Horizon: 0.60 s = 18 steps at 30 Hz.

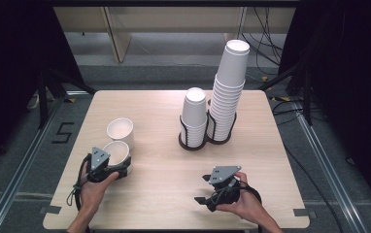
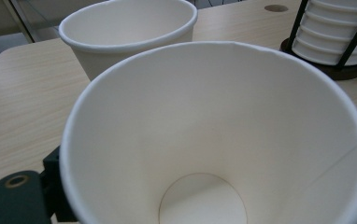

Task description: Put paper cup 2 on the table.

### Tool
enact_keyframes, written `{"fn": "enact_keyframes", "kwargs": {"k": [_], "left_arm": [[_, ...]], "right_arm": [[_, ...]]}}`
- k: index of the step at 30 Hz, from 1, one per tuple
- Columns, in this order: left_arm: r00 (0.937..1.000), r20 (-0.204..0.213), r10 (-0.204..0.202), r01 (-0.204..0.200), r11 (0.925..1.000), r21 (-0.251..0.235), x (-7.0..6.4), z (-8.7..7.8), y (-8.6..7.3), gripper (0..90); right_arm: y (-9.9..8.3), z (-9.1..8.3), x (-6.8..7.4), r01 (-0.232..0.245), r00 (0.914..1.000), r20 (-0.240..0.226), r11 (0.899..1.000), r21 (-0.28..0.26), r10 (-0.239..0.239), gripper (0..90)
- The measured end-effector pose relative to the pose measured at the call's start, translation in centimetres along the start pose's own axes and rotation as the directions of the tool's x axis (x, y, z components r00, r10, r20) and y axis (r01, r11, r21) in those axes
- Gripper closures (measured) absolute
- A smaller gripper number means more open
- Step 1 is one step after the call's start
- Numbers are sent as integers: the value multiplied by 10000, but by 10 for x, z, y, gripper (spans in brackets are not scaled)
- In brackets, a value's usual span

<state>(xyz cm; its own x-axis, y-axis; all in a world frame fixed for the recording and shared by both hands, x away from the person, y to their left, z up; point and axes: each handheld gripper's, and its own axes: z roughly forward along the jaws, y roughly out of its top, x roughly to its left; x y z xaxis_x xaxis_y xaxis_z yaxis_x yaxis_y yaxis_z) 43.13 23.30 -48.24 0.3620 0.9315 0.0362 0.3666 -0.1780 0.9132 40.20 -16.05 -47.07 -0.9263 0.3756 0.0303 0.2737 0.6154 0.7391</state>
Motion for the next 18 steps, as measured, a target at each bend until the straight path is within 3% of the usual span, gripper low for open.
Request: {"fn": "enact_keyframes", "kwargs": {"k": [8, 18], "left_arm": [[10000, -15, 59, -60, 9991, -429, -2, 4, -5, 104], [9999, -57, 101, -102, 9997, -244, -3, 8, -14, 111]], "right_arm": [[0, 1, 1, 76, 10000, -42, 10000, 34, -76, 226], [0, 1, 1, 64, 10000, -66, 9999, 115, -63, 223]]}}
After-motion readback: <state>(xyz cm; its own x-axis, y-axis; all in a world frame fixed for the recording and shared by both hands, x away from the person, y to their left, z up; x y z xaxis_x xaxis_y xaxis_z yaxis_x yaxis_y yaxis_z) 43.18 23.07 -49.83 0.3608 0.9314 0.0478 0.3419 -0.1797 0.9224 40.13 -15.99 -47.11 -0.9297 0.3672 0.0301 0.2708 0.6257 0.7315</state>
